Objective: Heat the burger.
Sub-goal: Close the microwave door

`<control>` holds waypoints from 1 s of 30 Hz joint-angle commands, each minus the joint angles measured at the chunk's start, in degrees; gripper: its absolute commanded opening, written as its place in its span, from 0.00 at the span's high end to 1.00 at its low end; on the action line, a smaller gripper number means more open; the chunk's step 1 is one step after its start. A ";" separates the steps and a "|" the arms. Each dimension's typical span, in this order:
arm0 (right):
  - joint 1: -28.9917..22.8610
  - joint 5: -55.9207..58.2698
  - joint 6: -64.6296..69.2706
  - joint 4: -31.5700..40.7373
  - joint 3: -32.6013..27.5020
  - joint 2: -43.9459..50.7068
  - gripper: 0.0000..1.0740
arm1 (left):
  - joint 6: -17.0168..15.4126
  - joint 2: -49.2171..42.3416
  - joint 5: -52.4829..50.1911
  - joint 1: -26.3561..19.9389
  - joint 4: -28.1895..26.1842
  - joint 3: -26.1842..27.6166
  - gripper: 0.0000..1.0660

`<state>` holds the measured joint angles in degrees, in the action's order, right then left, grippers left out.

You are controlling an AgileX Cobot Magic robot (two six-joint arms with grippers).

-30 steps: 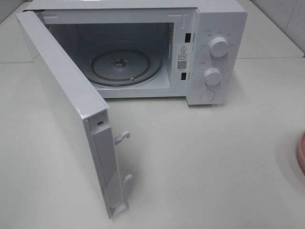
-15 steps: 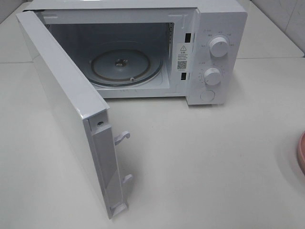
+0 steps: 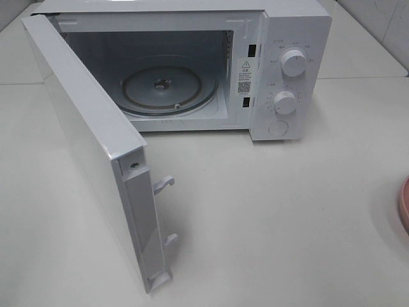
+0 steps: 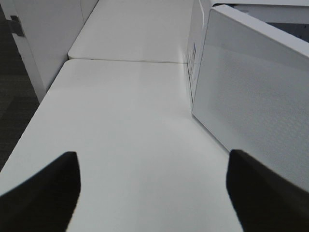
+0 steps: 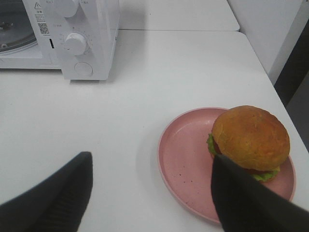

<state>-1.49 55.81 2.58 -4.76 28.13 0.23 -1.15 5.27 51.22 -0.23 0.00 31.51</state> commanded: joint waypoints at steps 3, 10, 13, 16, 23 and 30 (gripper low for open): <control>0.23 -0.74 0.17 0.06 -0.06 2.01 0.41 | -0.29 3.55 -5.73 -0.11 0.00 0.40 0.55; 0.23 -0.74 0.17 0.06 -0.06 2.01 0.41 | -0.29 9.05 -15.30 -0.11 0.00 -1.83 1.00; 0.23 -0.74 0.17 0.06 -0.06 2.01 0.41 | -0.29 12.09 -24.69 -0.11 0.00 -5.04 1.00; 0.23 -0.74 0.17 0.06 -0.06 2.01 0.41 | -0.29 14.21 -32.89 -0.11 0.00 -8.02 1.00; 0.23 -0.74 0.17 0.06 -0.06 2.01 0.42 | -0.29 21.20 -52.77 -0.11 0.00 -15.24 1.00; 0.23 -0.74 0.17 0.06 -0.06 2.01 0.42 | -0.29 28.19 -68.07 -0.11 0.52 -20.28 1.00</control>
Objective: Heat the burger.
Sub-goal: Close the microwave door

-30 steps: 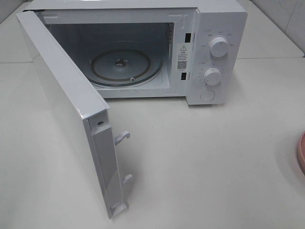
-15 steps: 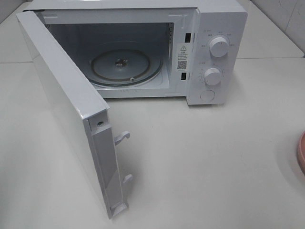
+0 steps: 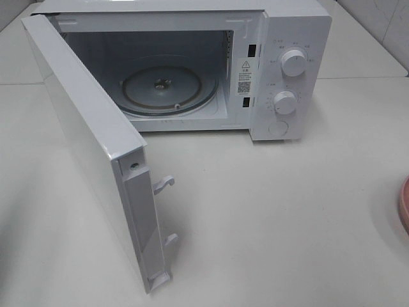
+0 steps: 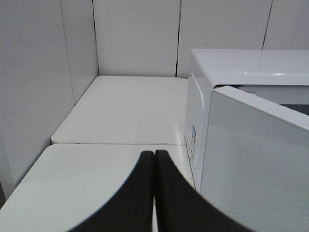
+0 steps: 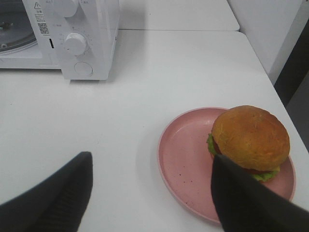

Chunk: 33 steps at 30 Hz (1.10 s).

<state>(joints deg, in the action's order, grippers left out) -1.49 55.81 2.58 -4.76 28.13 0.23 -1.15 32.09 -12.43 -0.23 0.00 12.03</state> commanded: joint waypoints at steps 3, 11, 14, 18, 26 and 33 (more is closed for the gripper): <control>0.23 -0.74 0.17 0.06 -0.06 2.01 0.42 | -0.29 7.62 -7.91 -0.11 0.69 -1.20 1.00; 0.23 -0.74 0.17 0.06 -0.06 2.01 0.42 | -4.76 20.17 -20.28 -0.11 8.19 -1.20 1.00; 0.23 -0.74 0.17 0.06 -0.06 2.01 0.42 | -8.14 24.47 -23.55 -0.11 14.21 -0.57 1.00; 0.23 -0.74 0.23 0.06 -0.06 2.01 0.42 | -12.89 30.14 -25.44 -0.11 23.72 2.58 1.00; 0.23 -0.74 0.23 0.06 -0.06 2.01 0.42 | -17.02 39.53 -33.17 0.17 30.08 4.87 1.00; 0.23 -0.74 0.23 0.06 -0.06 2.01 0.42 | -15.87 44.40 -36.55 4.13 29.68 6.53 1.00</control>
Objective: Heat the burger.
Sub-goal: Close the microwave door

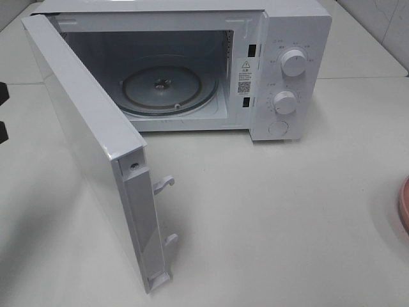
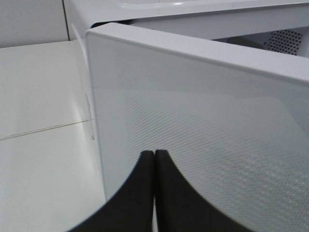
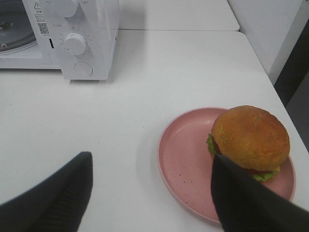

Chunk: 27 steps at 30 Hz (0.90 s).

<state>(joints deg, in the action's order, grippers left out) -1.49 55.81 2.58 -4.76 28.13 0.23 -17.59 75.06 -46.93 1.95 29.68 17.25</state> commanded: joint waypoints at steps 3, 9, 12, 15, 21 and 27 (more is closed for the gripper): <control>0.23 -0.74 0.23 0.06 -0.06 2.01 0.42 | 1.38 4.24 -2.06 4.64 -2.92 2.86 1.00; 0.23 -0.74 0.23 0.06 -0.06 2.01 0.42 | 2.64 8.37 -2.35 8.59 -3.38 5.50 1.00; 0.23 -0.74 0.23 0.06 -0.06 2.01 0.42 | 2.64 9.63 -2.52 9.74 -4.18 6.30 1.00; 0.23 -0.74 0.23 0.06 -0.06 2.01 0.42 | 3.38 11.34 -2.69 11.63 -5.79 7.33 1.00; 0.23 -0.74 0.23 0.06 -0.06 2.01 0.42 | 3.78 14.04 -2.64 15.47 -8.88 9.80 1.00; 0.23 -0.74 0.17 0.06 -0.06 2.01 0.42 | 5.96 17.36 -2.81 20.00 -14.27 14.09 1.00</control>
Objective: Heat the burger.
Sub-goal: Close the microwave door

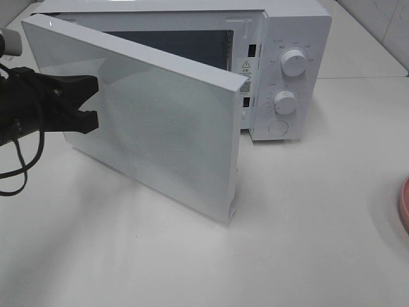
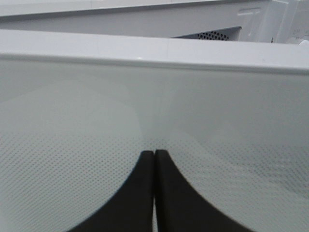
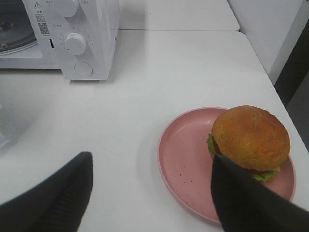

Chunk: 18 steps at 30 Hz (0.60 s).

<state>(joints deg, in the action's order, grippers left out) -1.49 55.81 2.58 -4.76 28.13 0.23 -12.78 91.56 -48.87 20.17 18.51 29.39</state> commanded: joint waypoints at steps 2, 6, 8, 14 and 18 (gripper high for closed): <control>0.23 -0.74 0.17 0.06 -0.06 2.01 0.42 | 1.55 1.43 -0.86 2.64 -4.30 2.75 1.00; 0.23 -0.74 0.17 0.06 -0.06 2.01 0.42 | 4.58 4.70 -0.40 6.65 -11.00 6.93 1.00; 0.23 -0.74 0.17 0.06 -0.06 2.01 0.42 | 5.27 6.13 -0.40 7.91 -12.32 8.94 1.00; 0.23 -0.74 0.17 0.06 -0.06 2.01 0.42 | 6.65 10.60 0.00 10.94 -17.02 14.27 1.00; 0.23 -0.74 0.17 0.06 -0.06 2.01 0.42 | 6.65 13.12 0.52 12.32 -18.51 17.76 1.00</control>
<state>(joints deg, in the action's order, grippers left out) -1.49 55.81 2.58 -4.76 28.13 0.23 -6.30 104.11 -48.76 31.68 1.20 45.61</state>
